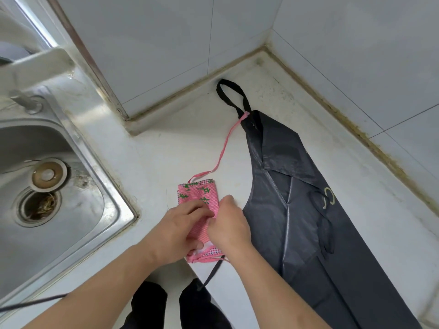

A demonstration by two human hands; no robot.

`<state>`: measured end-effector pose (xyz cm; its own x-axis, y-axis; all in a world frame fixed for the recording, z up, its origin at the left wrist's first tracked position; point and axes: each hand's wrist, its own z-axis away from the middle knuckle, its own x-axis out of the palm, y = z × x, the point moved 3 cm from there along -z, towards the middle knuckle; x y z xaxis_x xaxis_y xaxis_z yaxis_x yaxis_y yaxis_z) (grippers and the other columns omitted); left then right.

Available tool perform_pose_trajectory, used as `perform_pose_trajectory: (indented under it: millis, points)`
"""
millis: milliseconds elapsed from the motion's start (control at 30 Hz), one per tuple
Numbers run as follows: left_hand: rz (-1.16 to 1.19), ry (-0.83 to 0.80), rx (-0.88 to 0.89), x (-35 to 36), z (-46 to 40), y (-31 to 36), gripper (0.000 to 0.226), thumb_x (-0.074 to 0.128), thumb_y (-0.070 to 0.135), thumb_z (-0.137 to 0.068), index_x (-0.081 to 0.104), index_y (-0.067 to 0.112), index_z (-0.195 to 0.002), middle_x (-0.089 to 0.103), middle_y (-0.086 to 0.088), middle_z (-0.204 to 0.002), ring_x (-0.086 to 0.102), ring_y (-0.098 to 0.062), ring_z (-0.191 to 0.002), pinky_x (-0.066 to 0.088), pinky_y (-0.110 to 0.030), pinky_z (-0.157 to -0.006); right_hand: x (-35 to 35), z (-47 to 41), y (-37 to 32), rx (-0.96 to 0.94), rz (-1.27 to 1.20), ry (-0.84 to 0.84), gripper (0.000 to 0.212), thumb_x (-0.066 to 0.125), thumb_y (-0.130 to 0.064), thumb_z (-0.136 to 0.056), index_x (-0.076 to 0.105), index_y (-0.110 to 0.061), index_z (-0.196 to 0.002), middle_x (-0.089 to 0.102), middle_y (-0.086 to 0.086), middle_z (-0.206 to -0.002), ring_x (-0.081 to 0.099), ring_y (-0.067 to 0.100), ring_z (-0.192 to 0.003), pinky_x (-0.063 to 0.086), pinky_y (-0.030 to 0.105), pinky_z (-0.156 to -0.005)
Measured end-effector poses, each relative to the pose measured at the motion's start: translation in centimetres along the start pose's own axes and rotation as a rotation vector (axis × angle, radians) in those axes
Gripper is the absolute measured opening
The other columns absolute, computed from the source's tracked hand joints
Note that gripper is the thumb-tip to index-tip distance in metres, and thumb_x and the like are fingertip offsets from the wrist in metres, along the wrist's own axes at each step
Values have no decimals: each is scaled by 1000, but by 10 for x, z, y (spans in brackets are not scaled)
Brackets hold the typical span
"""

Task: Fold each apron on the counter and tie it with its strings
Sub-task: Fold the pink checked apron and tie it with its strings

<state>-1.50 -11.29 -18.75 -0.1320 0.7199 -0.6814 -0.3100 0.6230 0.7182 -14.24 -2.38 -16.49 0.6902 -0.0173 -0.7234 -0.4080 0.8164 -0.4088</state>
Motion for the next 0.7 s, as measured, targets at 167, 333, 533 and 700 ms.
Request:
perform_pose_trajectory:
  millis: [167, 333, 533, 700]
  points:
    - [54, 138, -137, -1, 12, 6, 71, 85, 21, -64, 64, 35, -131, 49, 23, -132, 48, -3, -125, 38, -19, -108, -4, -4, 2, -40, -12, -43, 15, 61, -24, -88, 48, -22, -80, 60, 4, -95, 59, 27, -87, 45, 37, -67]
    - [255, 359, -603, -2, 28, 6, 62, 83, 26, -84, 52, 18, -138, 41, 10, -128, 54, -4, -111, 43, -17, -99, -19, 7, 12, -88, -259, -47, 12, 55, -18, -99, 45, -20, -92, 58, -3, -80, 53, 12, -65, 38, 23, -52]
    - [895, 88, -797, -13, 10, 35, 36, 82, 34, -88, 69, 15, -115, 77, -10, -105, 73, -39, -90, 58, -35, -68, -35, 31, 18, -73, -633, -221, 24, 58, -10, -104, 65, -30, -116, 77, -6, -108, 74, 9, -98, 60, 37, -92]
    - [1356, -78, -763, -19, 19, 60, 41, 70, 27, -95, 70, 0, -125, 71, -25, -125, 68, -42, -117, 48, -49, -108, -48, 54, 18, -89, -904, -303, 27, 54, 0, -105, 73, -12, -120, 78, 10, -114, 75, 29, -108, 58, 50, -98]
